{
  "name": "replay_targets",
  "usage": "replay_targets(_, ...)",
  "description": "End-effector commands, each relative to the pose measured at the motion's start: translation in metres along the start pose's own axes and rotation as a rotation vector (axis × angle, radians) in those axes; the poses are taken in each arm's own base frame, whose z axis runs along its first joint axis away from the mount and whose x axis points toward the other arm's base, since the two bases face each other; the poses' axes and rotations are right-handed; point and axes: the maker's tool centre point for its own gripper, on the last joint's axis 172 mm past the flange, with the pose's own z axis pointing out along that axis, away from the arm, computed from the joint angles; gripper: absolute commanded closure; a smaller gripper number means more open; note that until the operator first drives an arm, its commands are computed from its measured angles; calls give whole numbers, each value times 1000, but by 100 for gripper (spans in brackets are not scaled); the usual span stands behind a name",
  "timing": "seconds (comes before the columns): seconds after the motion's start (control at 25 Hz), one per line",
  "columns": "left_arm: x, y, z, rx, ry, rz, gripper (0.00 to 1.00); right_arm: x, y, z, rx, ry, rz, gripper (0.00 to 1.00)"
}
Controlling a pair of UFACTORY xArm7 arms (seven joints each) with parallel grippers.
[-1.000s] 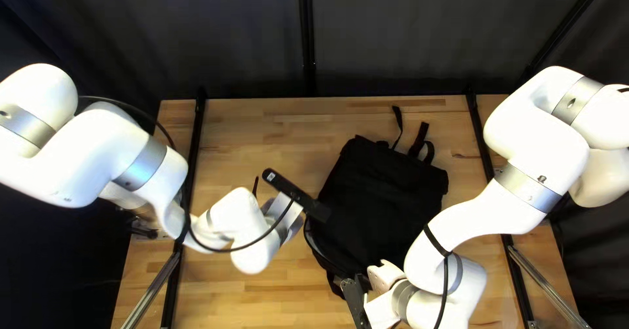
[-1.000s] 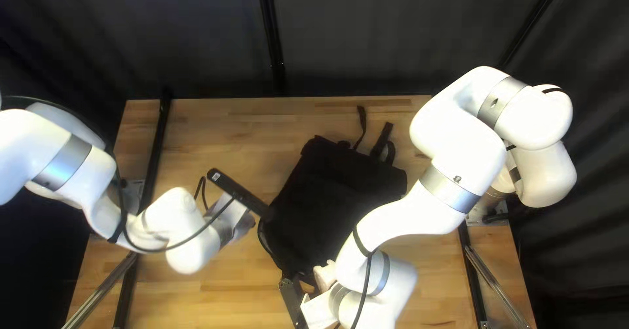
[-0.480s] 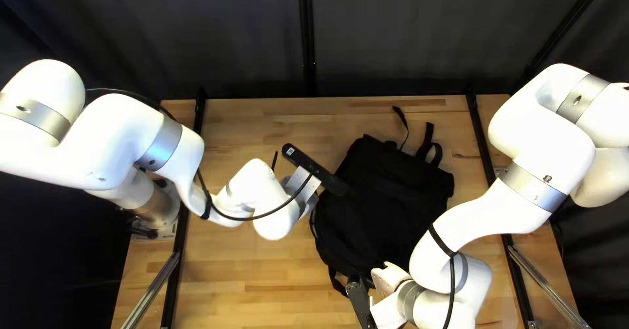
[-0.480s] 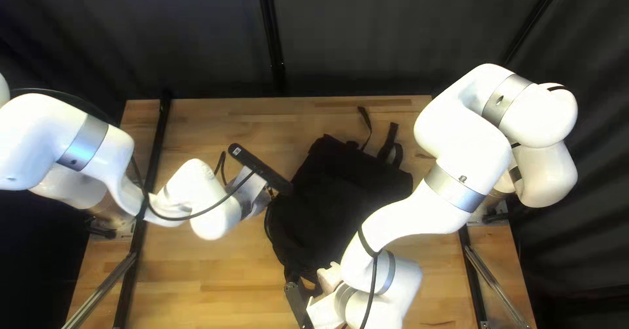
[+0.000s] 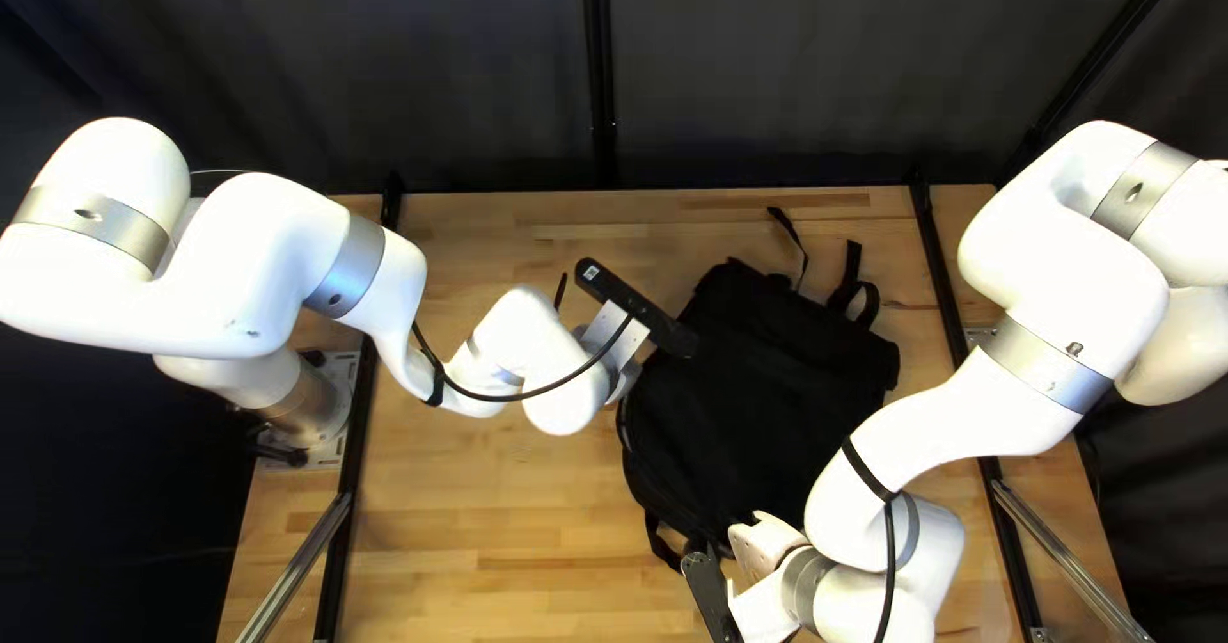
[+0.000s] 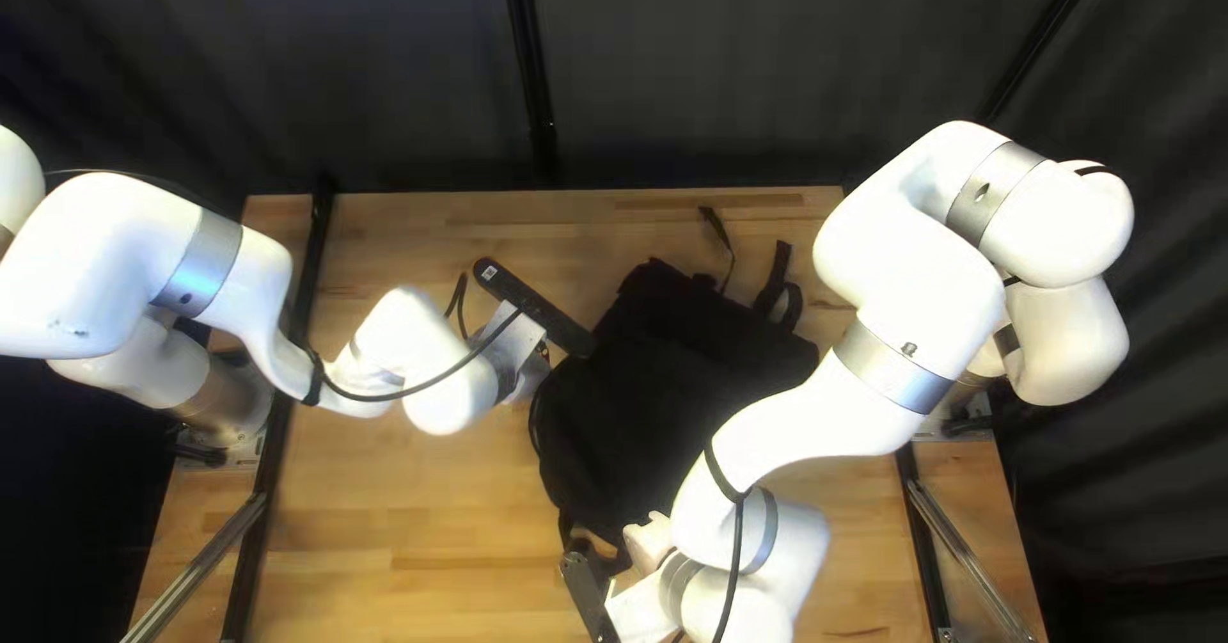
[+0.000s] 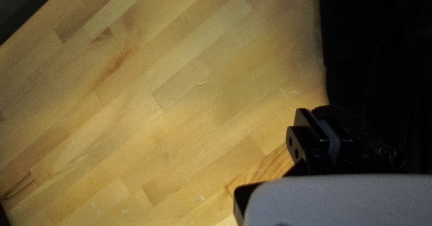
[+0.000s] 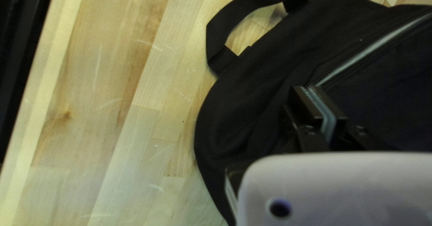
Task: Remove a lunch box from a kids backpack
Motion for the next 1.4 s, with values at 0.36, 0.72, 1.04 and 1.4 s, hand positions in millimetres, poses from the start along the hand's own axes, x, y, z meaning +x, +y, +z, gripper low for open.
replay_targets(0.36,15,-1,7,-7,-7,0,100,-2,0,-2,2,10,-16,100)
replay_targets(0.72,21,19,2,-43,-10,12,100,-2,0,0,11,13,-25,100)
replay_targets(1.04,30,26,9,-66,-10,16,100,-1,-4,2,14,23,-33,100)
replay_targets(1.4,47,21,13,-76,-8,2,100,1,-6,3,17,31,-42,100)
